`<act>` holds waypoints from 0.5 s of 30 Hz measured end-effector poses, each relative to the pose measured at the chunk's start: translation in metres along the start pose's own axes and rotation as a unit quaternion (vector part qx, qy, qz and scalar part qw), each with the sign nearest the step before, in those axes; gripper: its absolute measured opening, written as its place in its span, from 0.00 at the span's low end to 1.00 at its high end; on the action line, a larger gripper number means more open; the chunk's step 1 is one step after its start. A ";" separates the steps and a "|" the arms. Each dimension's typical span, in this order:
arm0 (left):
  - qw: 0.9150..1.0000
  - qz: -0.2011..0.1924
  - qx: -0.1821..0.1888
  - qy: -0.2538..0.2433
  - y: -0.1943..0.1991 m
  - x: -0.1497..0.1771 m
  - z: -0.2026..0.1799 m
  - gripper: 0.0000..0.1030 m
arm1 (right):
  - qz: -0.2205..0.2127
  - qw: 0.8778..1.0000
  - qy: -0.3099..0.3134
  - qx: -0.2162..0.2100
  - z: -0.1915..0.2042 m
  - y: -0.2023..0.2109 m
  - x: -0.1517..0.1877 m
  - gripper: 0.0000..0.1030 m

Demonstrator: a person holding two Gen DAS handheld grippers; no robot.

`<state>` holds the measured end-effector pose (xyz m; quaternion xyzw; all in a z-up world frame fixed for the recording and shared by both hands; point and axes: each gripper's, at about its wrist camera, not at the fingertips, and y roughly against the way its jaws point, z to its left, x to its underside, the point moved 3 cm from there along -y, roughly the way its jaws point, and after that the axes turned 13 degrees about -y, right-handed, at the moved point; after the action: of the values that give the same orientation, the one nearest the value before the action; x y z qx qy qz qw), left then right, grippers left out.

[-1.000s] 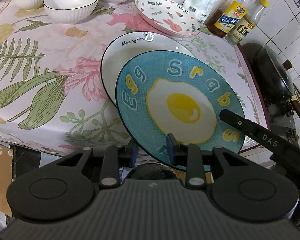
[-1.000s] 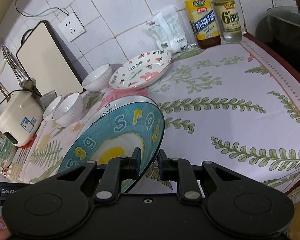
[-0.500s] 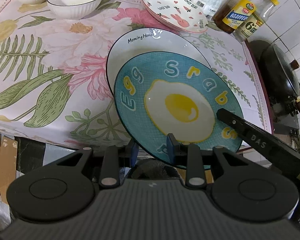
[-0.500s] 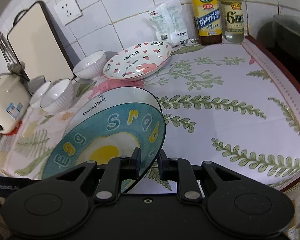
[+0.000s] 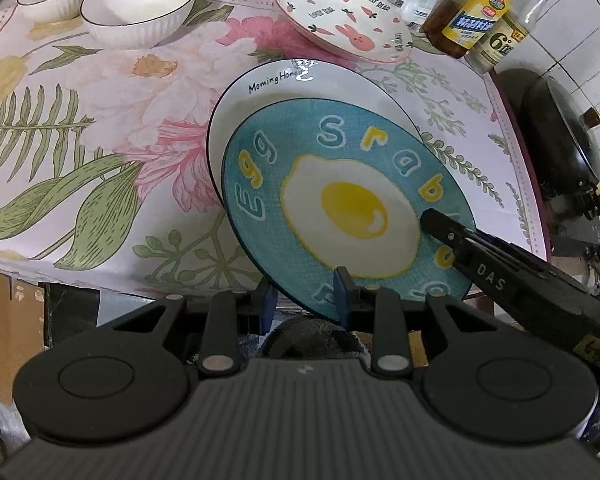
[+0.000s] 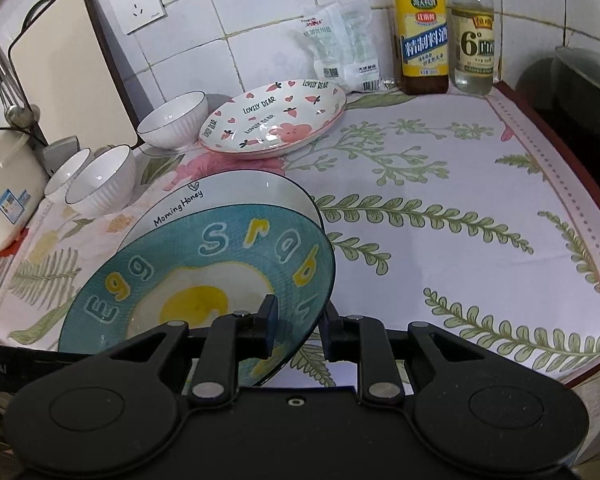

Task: Organize plates and bowls
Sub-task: 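Lift the blue egg plate and lower it onto the white plate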

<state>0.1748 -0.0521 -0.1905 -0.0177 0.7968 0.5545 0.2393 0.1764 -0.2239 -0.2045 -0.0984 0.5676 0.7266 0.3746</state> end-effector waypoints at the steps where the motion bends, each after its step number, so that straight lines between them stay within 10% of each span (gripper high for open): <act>1: 1.000 0.000 0.001 0.002 -0.001 0.000 0.001 0.27 | -0.001 1.000 0.001 0.000 0.000 -0.001 0.000 0.26; 15: 0.998 0.051 -0.020 0.029 -0.013 -0.019 -0.001 0.28 | -0.021 1.000 -0.002 -0.010 -0.004 -0.013 -0.002 0.28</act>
<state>0.1955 -0.0629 -0.1939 0.0017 0.7919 0.5813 0.1870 0.1854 -0.2272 -0.2145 -0.1130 0.5570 0.7245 0.3900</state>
